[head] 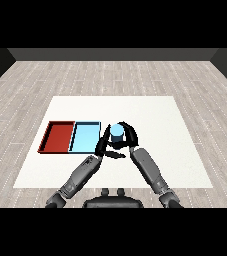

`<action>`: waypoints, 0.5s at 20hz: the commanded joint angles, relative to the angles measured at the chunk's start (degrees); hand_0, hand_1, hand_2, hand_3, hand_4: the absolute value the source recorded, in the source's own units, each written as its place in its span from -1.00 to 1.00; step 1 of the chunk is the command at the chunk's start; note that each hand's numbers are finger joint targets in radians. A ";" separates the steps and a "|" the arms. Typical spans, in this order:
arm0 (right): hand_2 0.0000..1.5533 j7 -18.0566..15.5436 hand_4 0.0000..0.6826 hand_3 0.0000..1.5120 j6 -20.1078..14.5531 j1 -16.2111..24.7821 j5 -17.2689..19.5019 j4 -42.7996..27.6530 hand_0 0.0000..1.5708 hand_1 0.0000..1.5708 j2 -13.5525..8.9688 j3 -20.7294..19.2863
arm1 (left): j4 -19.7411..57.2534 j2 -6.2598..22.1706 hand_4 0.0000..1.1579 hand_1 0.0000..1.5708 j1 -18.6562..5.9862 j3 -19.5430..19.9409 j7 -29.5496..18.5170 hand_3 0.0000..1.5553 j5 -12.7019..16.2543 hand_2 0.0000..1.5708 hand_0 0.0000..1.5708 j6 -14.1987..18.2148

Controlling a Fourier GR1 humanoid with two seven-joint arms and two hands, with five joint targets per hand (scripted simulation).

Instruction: Pick the blue can and put it in the blue box

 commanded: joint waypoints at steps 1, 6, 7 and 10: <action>0.88 2.13 0.64 0.82 1.12 -0.03 1.25 -2.05 0.82 0.82 0.02 -0.38 | 0.48 0.00 -1.00 -1.00 -1.48 -1.73 -0.22 -1.00 1.00 -1.00 -1.00 1.98; 0.89 -2.24 0.64 0.82 -1.16 -0.57 -1.65 0.93 0.82 0.82 0.02 3.33 | 4.11 0.00 -1.00 -1.00 -5.21 -3.66 0.23 -1.00 4.51 -1.00 -1.00 3.69; 0.88 -0.17 0.61 0.82 0.28 1.62 -0.92 -2.79 0.81 0.81 0.02 2.28 | 4.77 0.00 -1.00 -1.00 -4.35 -4.31 -1.34 -1.00 4.65 -1.00 -1.00 3.41; 0.88 -1.33 0.62 0.83 -1.31 -4.59 -4.25 3.89 0.82 0.82 0.02 2.50 | 3.27 0.43 -1.00 -1.00 -0.91 1.57 -0.16 -1.00 0.15 -1.00 -1.00 -2.50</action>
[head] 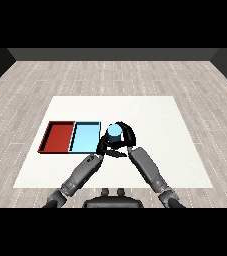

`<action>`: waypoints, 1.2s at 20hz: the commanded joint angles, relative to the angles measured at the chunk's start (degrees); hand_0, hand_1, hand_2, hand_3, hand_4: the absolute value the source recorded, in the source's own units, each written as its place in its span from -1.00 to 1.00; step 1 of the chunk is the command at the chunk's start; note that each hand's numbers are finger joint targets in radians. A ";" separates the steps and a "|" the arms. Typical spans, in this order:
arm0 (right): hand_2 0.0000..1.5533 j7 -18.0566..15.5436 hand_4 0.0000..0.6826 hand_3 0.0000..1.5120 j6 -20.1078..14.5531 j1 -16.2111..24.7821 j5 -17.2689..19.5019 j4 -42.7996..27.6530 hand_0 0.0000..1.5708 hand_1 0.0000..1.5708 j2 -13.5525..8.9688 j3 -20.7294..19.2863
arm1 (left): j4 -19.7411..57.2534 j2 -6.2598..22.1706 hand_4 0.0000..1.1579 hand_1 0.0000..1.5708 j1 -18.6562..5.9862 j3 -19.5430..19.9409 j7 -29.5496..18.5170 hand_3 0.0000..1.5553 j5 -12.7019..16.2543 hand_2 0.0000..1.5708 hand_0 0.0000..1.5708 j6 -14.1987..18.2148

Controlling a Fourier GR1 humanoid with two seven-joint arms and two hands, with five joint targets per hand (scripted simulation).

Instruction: Pick the blue can and put it in the blue box

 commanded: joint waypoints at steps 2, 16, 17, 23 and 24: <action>0.88 2.45 0.60 0.83 3.46 2.03 0.21 -4.57 0.81 0.81 -1.92 -2.25 | 2.42 -0.09 -1.00 -1.00 -6.43 -3.57 0.85 -1.00 5.42 -1.00 -1.00 6.19; 0.86 0.72 0.53 0.79 -0.37 1.71 0.84 -2.57 0.82 0.82 -0.67 3.73 | 1.52 -0.04 -1.00 -1.00 -4.74 -1.25 2.74 -1.00 0.39 -1.00 -1.00 1.18; 0.86 2.20 0.51 0.78 -4.08 -0.65 -0.93 -1.27 0.83 0.83 -0.02 6.65 | 4.57 -0.04 -1.00 -1.00 -5.87 -4.95 -1.00 -1.00 3.45 -1.00 -1.00 3.79; 0.86 1.04 0.48 0.80 -7.78 -3.64 -3.50 -0.46 0.84 0.84 -0.02 10.14 | 5.91 -0.03 -0.20 -1.00 -7.05 -6.54 1.18 -1.00 4.67 -1.00 -1.00 10.61; 0.87 6.22 0.46 0.81 -7.07 -5.54 -1.95 -3.12 0.85 0.85 -0.03 8.42 | 8.18 -0.02 0.05 -1.00 -8.20 -1.68 -1.06 -1.00 7.55 -1.00 -1.00 5.96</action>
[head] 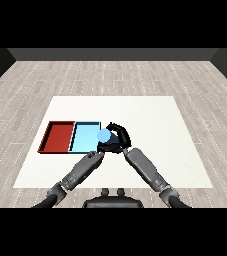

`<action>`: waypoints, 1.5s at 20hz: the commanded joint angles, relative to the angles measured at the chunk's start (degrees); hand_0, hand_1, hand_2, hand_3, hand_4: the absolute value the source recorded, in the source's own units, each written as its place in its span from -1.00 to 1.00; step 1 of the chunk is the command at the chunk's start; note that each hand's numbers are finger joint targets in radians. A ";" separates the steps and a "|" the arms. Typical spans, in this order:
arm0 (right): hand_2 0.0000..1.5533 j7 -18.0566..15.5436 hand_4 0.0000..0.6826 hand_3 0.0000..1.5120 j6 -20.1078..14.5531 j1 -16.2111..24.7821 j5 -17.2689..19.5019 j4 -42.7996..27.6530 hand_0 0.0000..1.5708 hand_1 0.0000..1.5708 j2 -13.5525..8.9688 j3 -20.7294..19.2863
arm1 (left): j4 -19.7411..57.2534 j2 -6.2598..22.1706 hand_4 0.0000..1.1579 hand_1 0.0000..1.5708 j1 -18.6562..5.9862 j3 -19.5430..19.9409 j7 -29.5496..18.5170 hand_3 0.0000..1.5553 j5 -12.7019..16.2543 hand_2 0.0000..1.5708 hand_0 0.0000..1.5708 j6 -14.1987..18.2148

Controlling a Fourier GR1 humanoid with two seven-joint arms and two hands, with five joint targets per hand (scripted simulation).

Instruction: Pick the blue can and put it in the blue box

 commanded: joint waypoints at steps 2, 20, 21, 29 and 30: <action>0.88 0.44 0.50 0.81 -1.18 -0.57 -1.74 -1.27 0.84 0.84 0.98 1.38 | 0.86 -1.40 0.89 0.84 -6.18 -1.39 3.91 0.73 5.34 0.86 0.84 9.45; -1.00 1.99 -1.00 -1.00 -0.46 1.47 3.87 -0.97 -1.00 -1.00 1.00 -0.83 | 0.43 -1.44 0.97 1.00 -1.75 0.32 3.41 0.89 -2.81 0.99 1.00 10.88; -1.00 2.10 -1.00 -1.00 -0.39 1.53 3.99 -1.06 -1.00 -1.00 1.00 -0.87 | 0.40 -1.44 0.97 1.00 -1.70 0.41 3.45 0.89 -2.92 0.99 1.00 10.81; -1.00 2.58 -1.00 -1.00 -0.62 1.61 4.75 -1.87 -1.00 -1.00 1.01 -0.25 | -6.41 0.56 0.98 1.00 0.87 0.72 9.16 0.90 -6.61 1.00 1.00 11.79; -1.00 0.26 -1.00 -1.00 2.38 2.17 5.51 0.34 -1.00 -1.00 1.01 -4.28 | -0.88 -1.43 0.98 1.00 1.34 -0.64 1.95 0.90 -2.68 1.00 1.00 11.66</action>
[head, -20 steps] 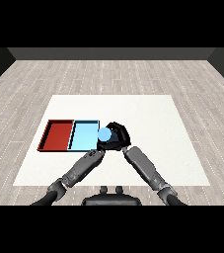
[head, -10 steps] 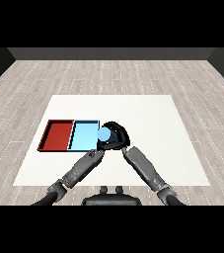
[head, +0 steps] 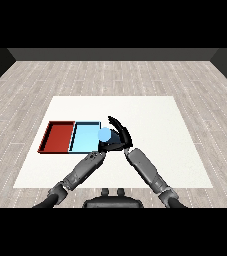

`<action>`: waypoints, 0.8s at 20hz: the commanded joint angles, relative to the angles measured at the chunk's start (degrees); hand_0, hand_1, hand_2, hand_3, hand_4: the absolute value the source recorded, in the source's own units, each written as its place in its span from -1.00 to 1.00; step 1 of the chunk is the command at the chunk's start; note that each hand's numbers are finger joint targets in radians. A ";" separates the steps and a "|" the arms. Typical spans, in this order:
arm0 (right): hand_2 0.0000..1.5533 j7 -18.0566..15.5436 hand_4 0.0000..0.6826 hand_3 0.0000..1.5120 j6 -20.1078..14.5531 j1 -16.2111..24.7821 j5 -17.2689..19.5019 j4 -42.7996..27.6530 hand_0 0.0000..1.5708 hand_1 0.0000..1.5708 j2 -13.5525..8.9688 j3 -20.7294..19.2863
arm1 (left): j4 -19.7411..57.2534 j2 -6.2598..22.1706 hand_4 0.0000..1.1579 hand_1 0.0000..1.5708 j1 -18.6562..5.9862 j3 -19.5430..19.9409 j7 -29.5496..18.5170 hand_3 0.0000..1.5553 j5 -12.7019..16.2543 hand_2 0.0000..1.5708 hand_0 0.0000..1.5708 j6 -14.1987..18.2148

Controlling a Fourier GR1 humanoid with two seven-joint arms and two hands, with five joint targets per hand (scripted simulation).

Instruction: Pick the blue can and put it in the blue box

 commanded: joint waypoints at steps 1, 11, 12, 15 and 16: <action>-1.00 1.72 -1.00 -1.00 1.83 -0.80 0.69 0.26 -1.00 -1.00 0.26 -2.91 | 3.81 -0.57 0.98 1.00 -2.50 4.38 -0.84 0.92 -0.56 1.00 1.00 -4.28; -1.00 2.70 -1.00 -1.00 8.41 6.49 -10.24 -13.43 -1.00 -1.00 -5.03 -13.59 | 2.63 0.37 0.98 1.00 2.75 7.19 -4.20 0.90 -0.14 1.00 1.00 -2.72; -1.00 3.00 -1.00 -1.00 7.37 6.07 -9.39 -16.07 -1.00 -1.00 -4.65 -13.22 | 5.46 0.79 0.98 1.00 3.21 8.69 -7.82 0.91 -0.12 1.00 1.00 -4.99; -1.00 3.14 -1.00 -1.00 4.63 11.64 -10.56 -24.11 -1.00 -1.00 -3.77 -14.27 | -0.64 2.39 0.98 1.00 4.79 7.64 -4.34 0.88 -1.87 1.00 1.00 -1.53; -1.00 0.70 -1.00 -1.00 10.34 11.43 -13.62 -22.34 -1.00 -1.00 -8.17 -18.95 | -0.33 4.13 0.97 1.00 2.62 8.81 -3.31 0.89 -2.20 1.00 1.00 -1.78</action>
